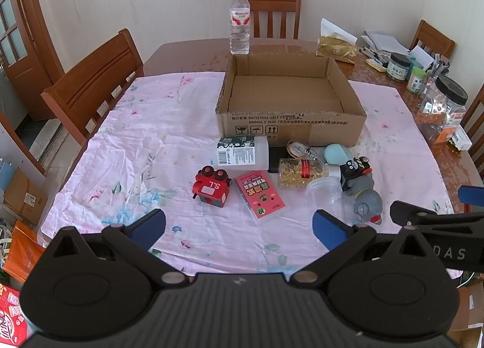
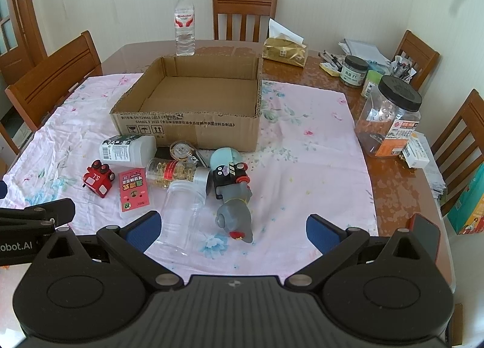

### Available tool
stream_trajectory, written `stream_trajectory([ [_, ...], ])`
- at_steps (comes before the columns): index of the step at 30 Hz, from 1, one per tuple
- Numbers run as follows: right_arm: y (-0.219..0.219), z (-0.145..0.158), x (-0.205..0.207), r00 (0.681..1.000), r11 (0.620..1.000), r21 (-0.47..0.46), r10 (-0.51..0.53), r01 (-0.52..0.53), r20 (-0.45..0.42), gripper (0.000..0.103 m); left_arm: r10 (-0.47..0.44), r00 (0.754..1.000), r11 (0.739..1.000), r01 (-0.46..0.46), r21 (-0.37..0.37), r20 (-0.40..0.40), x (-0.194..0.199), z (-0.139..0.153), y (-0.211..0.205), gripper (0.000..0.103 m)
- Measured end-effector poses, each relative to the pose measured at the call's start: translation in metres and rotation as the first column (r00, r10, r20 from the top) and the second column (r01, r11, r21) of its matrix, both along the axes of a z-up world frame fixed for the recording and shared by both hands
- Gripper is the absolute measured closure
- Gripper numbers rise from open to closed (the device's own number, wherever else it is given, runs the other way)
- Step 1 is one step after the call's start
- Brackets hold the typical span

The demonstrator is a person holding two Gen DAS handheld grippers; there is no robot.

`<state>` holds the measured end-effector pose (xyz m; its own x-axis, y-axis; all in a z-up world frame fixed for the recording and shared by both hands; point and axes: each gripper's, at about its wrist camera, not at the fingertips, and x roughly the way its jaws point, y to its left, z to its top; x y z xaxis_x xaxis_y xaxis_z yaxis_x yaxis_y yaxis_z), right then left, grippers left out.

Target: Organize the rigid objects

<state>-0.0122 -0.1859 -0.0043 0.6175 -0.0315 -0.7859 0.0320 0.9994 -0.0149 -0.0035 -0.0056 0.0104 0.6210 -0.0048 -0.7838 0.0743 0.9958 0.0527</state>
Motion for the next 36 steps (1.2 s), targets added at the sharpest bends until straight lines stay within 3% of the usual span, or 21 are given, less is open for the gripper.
stream_trajectory([
  [36, -0.0063, 0.0054, -0.0008, 1.0, 1.0, -0.007, 0.0, 0.0, 0.024, 0.0, -0.008, 1.0, 1.0, 0.008, 0.004, 0.022, -0.0013, 0.0043, -0.0049, 0.0],
])
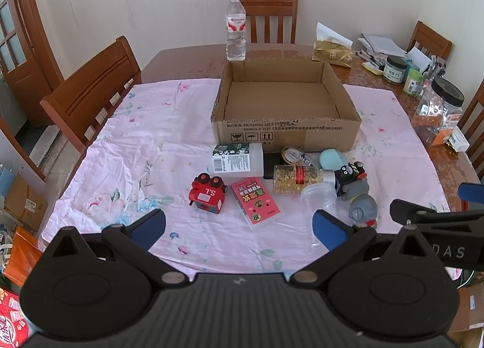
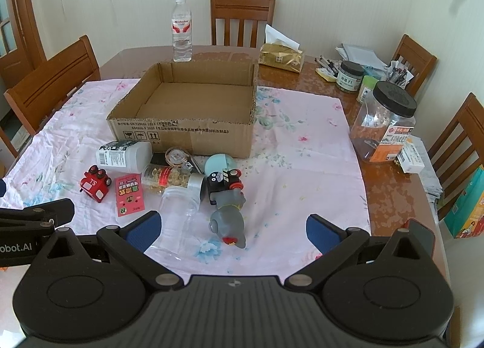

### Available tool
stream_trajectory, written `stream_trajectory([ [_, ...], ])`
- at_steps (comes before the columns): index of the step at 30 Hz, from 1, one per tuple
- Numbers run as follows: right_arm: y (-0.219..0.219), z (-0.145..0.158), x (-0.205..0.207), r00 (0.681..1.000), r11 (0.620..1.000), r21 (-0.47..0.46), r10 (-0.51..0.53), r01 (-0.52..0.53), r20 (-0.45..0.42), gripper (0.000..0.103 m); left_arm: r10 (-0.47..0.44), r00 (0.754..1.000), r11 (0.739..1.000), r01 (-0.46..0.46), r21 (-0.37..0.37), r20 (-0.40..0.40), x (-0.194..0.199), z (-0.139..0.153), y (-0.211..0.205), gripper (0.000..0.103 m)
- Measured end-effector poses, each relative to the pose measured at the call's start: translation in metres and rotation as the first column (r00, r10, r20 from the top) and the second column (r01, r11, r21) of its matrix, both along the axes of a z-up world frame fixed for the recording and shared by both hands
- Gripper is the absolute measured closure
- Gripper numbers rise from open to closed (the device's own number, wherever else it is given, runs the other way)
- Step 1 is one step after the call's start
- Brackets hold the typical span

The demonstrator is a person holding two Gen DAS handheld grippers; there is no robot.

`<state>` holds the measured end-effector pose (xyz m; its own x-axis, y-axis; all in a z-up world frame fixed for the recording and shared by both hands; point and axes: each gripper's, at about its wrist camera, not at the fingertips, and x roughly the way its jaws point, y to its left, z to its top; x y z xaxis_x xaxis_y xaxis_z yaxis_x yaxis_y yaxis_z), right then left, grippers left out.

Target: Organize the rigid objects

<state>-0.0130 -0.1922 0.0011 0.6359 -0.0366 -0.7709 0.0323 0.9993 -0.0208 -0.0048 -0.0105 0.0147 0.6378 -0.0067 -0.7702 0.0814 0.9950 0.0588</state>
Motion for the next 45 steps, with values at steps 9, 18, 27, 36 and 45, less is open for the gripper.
stream_trajectory([
  [9, 0.0, 0.001, 0.001, 1.0, 1.0, 0.002, 0.01, -0.01, 0.008, 0.0, -0.001, 1.0, 1.0, 0.001, -0.002, 0.013, 0.0, 0.0, 0.0, 0.0],
  [18, 0.0, -0.003, 0.003, 0.999, 0.999, 0.015, 0.028, -0.029, 0.021, 0.0, -0.032, 0.999, 0.999, 0.033, -0.016, 0.038, -0.002, -0.007, 0.004, 0.0],
  [27, 0.003, -0.018, 0.001, 0.996, 0.995, 0.041, 0.09, -0.092, 0.026, 0.0, -0.112, 0.993, 0.994, 0.112, 0.02, 0.04, 0.001, -0.031, 0.009, 0.0],
  [36, 0.016, -0.04, 0.004, 0.989, 0.988, 0.04, 0.148, -0.148, -0.013, 0.0, -0.129, 0.992, 0.992, 0.129, -0.002, -0.014, 0.02, -0.06, 0.03, 0.0],
  [45, 0.032, -0.059, 0.017, 0.988, 0.988, 0.062, 0.145, -0.141, -0.057, 0.0, -0.158, 0.985, 0.987, 0.159, -0.002, -0.067, 0.054, -0.09, 0.051, 0.0],
])
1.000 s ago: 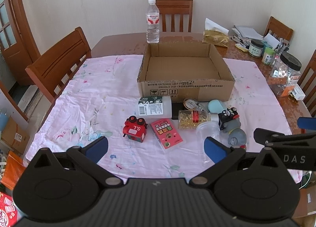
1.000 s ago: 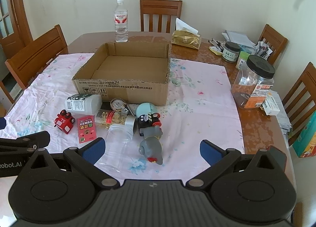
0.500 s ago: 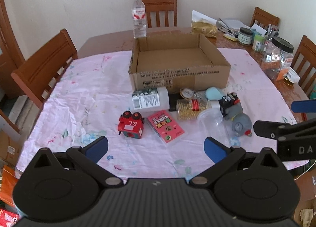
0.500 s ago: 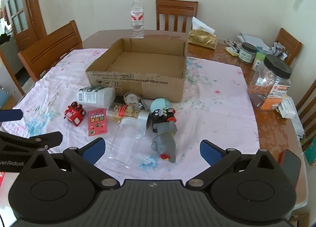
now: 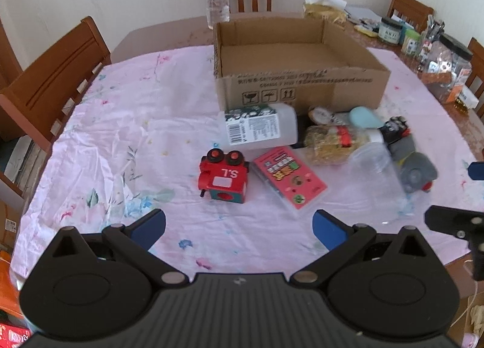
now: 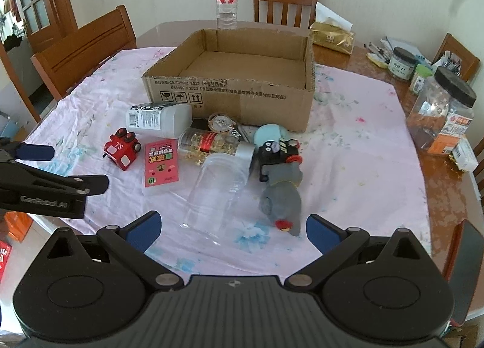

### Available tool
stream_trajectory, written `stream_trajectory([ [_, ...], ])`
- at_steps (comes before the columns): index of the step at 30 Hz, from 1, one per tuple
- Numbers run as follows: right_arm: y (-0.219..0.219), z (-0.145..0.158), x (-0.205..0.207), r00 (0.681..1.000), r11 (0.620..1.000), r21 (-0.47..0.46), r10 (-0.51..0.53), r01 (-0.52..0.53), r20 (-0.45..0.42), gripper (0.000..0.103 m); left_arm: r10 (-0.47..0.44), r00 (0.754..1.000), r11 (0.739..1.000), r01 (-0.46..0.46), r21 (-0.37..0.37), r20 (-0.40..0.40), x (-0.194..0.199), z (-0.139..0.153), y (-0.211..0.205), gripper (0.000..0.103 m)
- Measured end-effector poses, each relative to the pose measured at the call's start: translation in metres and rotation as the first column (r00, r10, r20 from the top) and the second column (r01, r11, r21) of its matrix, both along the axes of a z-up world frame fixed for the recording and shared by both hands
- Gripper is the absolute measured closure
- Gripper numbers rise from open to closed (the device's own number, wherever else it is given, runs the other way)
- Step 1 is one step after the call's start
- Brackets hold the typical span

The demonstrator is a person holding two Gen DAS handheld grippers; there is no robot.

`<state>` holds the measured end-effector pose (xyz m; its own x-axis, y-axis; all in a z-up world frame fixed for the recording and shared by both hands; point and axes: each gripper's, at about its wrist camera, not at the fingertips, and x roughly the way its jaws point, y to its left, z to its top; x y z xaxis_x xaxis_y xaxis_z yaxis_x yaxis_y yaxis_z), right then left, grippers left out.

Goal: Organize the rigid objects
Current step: 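Move the left tool to the red toy car while the right tool approaches the clear plastic jar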

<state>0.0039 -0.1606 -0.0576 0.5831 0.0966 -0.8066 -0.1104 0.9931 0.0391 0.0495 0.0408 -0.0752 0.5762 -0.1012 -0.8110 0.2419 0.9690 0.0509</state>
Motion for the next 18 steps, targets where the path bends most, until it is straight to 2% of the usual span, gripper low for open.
stream_trajectory([
  [8, 0.021, -0.019, 0.018, 0.997, 0.998, 0.066, 0.009, -0.004, -0.077, 0.0, -0.02, 0.999, 1.0, 0.02, 0.004, -0.039, 0.035, -0.022, 0.013, 0.0],
  [14, 0.043, -0.039, 0.031, 0.99, 0.999, 0.043, 0.033, -0.028, -0.138, 0.0, -0.018, 0.998, 1.0, 0.018, 0.002, -0.059, 0.05, -0.03, 0.029, 0.0],
  [18, 0.053, -0.044, 0.035, 0.984, 0.997, 0.066, 0.056, -0.046, -0.167, 0.0, -0.004, 0.998, 1.0, 0.003, -0.002, -0.065, 0.054, -0.032, 0.039, 0.0],
])
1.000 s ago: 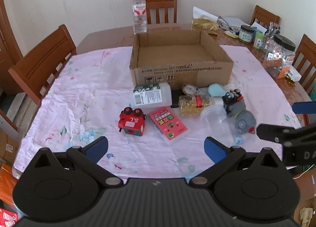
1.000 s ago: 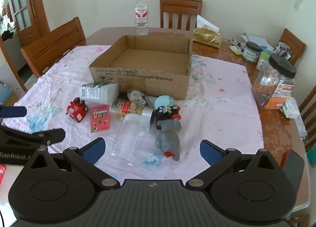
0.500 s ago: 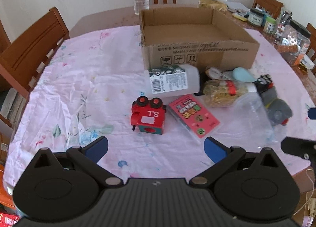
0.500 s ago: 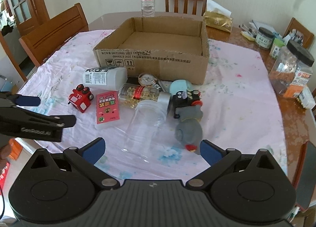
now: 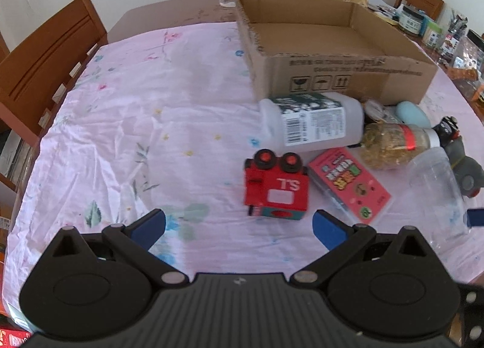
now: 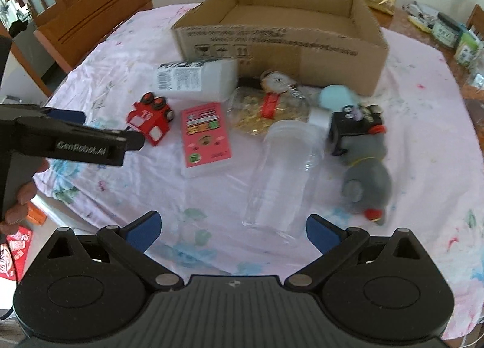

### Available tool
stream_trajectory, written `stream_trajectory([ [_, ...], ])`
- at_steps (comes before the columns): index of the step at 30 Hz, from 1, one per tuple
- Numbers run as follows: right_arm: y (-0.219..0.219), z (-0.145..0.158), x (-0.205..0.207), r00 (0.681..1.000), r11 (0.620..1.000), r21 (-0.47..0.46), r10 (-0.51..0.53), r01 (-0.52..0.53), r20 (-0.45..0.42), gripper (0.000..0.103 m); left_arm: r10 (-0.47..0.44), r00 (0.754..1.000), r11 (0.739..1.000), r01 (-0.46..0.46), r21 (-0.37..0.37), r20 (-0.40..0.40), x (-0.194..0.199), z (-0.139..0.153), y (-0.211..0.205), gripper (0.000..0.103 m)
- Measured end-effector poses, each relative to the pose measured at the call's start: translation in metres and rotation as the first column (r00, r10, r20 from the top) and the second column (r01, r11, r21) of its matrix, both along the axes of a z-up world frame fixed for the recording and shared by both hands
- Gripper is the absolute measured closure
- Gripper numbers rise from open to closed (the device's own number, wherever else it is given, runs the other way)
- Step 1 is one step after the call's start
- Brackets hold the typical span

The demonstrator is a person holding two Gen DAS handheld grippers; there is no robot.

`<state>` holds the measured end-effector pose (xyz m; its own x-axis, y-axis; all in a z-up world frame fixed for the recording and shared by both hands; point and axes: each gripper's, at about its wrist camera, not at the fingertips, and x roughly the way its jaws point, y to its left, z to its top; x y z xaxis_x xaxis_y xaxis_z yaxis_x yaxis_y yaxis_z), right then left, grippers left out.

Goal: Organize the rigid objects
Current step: 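Move the left tool to the red toy car while the right tool approaches the clear plastic jar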

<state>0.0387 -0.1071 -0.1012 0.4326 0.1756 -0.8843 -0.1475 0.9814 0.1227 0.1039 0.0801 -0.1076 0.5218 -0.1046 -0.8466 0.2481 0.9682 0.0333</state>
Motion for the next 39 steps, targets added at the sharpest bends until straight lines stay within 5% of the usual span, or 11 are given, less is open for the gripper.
stream_trajectory([
  [8, 0.03, -0.002, 0.004, 0.996, 0.995, 0.048, 0.085, -0.084, -0.033, 0.0, 0.02, 1.0, 1.0, -0.02, -0.014, 0.008, 0.004, 0.005, 0.013, 0.0],
  [18, 0.012, 0.018, 0.042, 0.986, 0.992, -0.08, 0.105, -0.095, 0.131, 0.0, 0.048, 0.999, 0.998, -0.048, -0.048, 0.007, -0.001, 0.009, 0.024, 0.0],
  [23, 0.014, 0.004, 0.057, 0.983, 0.982, -0.084, 0.176, -0.172, 0.055, 0.0, 0.054, 0.999, 0.997, -0.053, -0.05, 0.005, -0.007, 0.01, 0.028, 0.0],
  [31, 0.011, 0.004, 0.021, 0.974, 0.97, -0.097, 0.222, -0.225, -0.037, 0.0, 0.057, 0.998, 0.997, -0.057, -0.055, -0.003, -0.008, 0.008, 0.029, 0.0],
  [39, 0.017, -0.011, 0.004, 0.987, 0.978, -0.127, 0.16, -0.163, -0.031, 0.0, 0.007, 1.0, 0.999, -0.008, -0.046, -0.012, -0.005, 0.001, 0.014, 0.0],
])
